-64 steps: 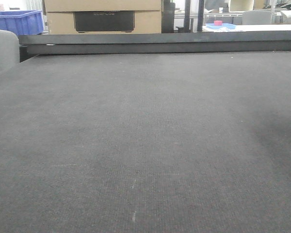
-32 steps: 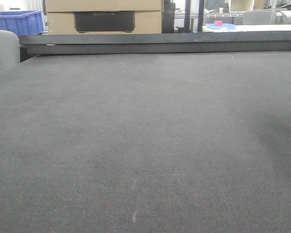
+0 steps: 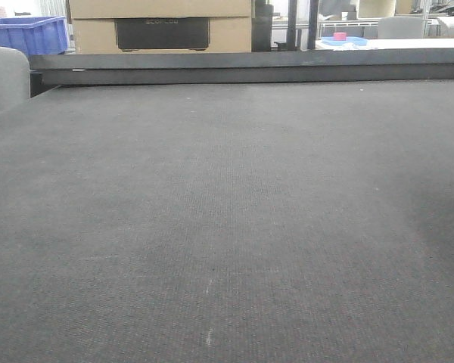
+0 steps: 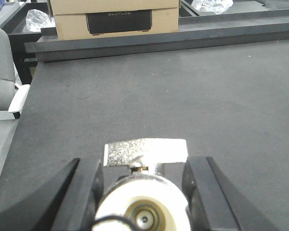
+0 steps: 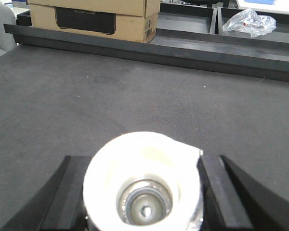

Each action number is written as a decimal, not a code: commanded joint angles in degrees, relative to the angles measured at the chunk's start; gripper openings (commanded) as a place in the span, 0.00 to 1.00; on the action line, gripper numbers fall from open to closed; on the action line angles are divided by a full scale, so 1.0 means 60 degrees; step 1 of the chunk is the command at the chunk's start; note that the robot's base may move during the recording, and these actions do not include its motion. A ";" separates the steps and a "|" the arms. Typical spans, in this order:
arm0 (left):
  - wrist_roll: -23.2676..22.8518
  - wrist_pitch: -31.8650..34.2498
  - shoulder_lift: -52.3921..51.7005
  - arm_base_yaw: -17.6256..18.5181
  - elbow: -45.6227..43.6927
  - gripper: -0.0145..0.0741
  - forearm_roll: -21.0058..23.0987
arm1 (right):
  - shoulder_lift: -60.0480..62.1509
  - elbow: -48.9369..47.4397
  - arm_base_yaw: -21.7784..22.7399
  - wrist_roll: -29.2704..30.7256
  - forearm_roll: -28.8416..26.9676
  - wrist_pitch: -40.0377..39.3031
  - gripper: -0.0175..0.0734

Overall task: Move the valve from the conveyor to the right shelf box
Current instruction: 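Lift both held valves up off the conveyor belt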

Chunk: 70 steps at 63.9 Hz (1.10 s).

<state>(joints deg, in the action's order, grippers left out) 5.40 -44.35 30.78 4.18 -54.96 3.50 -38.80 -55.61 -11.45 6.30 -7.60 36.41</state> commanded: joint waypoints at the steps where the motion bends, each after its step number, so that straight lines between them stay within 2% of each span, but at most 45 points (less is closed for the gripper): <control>1: -0.0033 0.0577 -0.0046 0.0054 -0.0061 0.04 0.0001 | 0.0075 -0.0168 0.0011 0.0005 -0.0007 -0.0764 0.03; 70: -0.0033 0.0577 -0.0046 0.0054 -0.0061 0.04 0.0001 | 0.0075 -0.0168 0.0011 0.0005 -0.0007 -0.0897 0.03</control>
<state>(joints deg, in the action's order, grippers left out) 5.40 -44.23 30.78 4.18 -54.96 3.28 -38.80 -55.61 -11.45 6.30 -7.60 35.78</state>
